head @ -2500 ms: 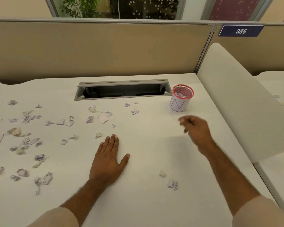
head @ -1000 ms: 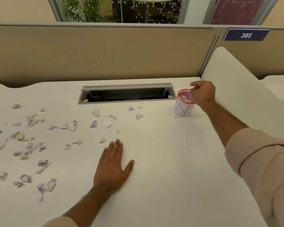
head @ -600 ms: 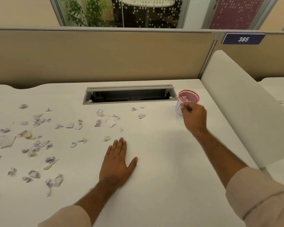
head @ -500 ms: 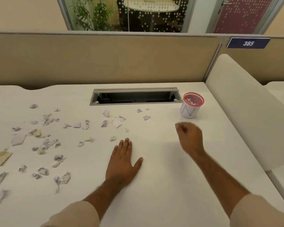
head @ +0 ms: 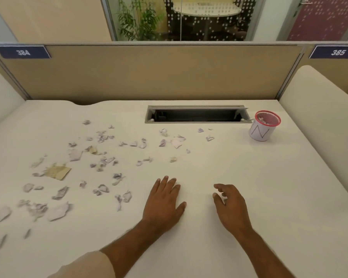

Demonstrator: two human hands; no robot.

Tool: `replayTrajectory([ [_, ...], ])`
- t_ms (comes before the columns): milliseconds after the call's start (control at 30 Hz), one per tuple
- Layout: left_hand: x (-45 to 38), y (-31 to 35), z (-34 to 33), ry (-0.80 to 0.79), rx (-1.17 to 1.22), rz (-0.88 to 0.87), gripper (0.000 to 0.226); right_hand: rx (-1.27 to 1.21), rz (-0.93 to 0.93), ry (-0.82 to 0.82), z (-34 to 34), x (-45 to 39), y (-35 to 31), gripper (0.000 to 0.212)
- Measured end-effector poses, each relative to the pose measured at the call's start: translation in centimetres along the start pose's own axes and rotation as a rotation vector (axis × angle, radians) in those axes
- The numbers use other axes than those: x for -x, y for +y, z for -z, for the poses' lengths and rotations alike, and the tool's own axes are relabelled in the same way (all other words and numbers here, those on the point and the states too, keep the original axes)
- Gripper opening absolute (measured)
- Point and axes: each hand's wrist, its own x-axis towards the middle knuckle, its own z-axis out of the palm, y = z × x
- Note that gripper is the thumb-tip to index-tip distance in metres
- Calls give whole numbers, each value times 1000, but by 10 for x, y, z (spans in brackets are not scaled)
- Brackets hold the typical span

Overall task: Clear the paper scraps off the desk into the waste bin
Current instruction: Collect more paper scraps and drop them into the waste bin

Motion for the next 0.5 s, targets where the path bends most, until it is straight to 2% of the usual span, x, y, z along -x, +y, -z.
replayTrajectory([
  [167, 32, -63, 15, 80, 1, 94, 48, -4, 50, -66, -32, 14, -30, 25],
  [267, 45, -99, 16, 4, 48, 146, 48, 4, 79, -107, -50, 21, -46, 25],
  [367, 55, -122, 8, -72, 145, 90, 50, 26, 95, -146, -62, 24, -59, 25],
  [500, 70, -141, 5, -42, 261, 14, 46, 36, 92, -179, -74, 26, -72, 24],
])
